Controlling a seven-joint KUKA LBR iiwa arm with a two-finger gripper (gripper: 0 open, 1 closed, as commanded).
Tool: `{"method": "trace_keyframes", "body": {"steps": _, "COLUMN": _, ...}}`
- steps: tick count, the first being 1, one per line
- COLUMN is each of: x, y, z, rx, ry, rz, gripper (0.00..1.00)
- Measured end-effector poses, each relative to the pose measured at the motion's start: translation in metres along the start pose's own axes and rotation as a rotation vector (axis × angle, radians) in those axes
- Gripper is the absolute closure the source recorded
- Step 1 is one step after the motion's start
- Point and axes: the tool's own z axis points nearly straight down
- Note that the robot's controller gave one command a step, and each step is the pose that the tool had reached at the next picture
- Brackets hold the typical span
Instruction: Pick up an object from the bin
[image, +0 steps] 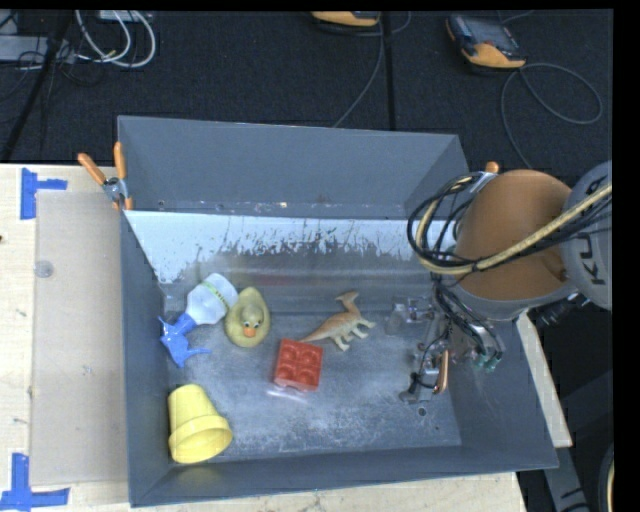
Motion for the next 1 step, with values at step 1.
{"method": "trace_keyframes", "body": {"steps": 1, "x": -0.0016, "y": 0.0001, "z": -0.0043, "rx": 0.001, "ry": -0.008, "rz": -0.001, "gripper": 0.00}}
